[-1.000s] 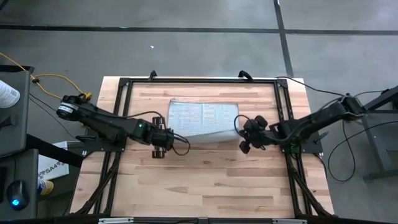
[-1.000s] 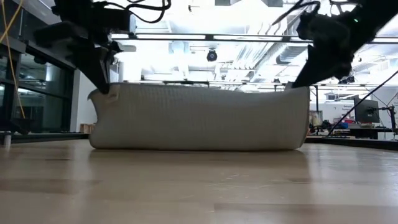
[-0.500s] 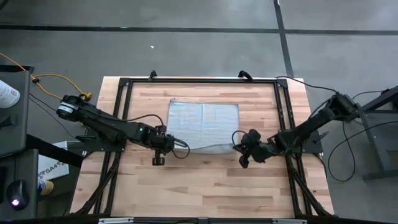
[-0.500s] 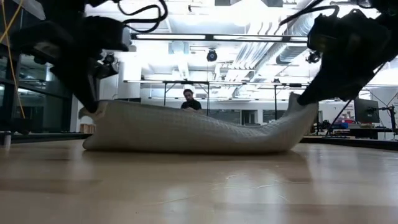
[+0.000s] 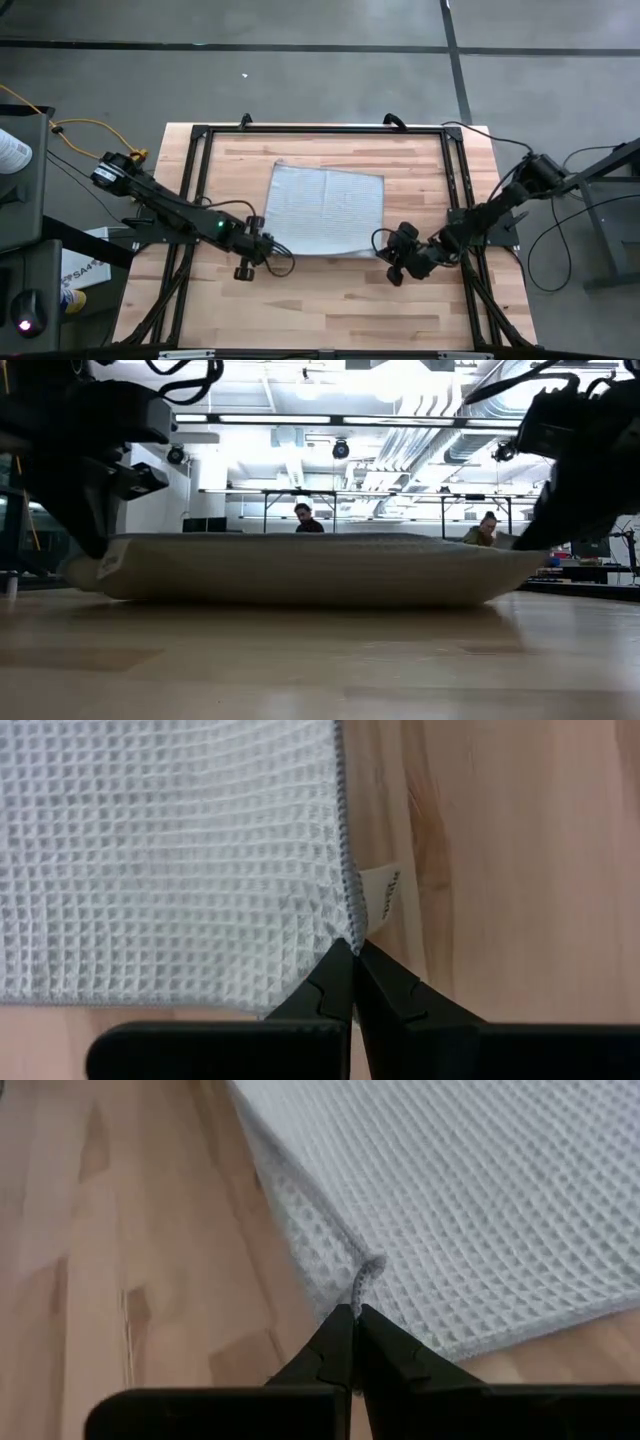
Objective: Fold microfiber towels
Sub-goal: Fold the grey towel
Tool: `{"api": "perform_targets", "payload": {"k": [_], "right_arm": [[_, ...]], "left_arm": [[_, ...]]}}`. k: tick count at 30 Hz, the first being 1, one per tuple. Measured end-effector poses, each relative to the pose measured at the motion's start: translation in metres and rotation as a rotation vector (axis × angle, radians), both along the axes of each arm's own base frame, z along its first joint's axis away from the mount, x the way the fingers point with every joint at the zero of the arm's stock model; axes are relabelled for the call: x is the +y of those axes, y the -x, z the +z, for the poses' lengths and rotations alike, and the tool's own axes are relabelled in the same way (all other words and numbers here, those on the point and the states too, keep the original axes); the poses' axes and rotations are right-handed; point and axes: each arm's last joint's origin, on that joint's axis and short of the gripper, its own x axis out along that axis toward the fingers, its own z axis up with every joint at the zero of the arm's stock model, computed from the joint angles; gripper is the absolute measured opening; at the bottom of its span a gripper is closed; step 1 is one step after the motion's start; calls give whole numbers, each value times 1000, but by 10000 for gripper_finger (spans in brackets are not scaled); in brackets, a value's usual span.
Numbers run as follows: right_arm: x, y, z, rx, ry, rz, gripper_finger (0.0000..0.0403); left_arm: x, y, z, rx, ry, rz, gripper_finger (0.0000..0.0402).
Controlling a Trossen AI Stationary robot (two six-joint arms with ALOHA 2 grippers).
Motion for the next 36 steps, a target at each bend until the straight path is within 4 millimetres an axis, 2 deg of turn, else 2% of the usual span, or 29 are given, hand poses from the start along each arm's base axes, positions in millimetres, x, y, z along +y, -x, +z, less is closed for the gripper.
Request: {"api": "perform_targets", "payload": {"k": [9,15,20,26,36], "right_arm": [[11,8,-1,18,-54,31,4],[12,13,-3,39,-68,-12,4],[19,12,0,1,-109,20,4],[25,6,9,-96,-141,77,4],[23,12,2,4,-172,72,4]], "left_arm": [[-4,-7,-1,-39,76,8,0],[-9,-16,-12,-22,99,-4,0],[-8,-14,-27,84,57,-1,0],[-4,-10,-32,130,-17,21,0],[-13,-19,-28,61,160,17,0]]}}
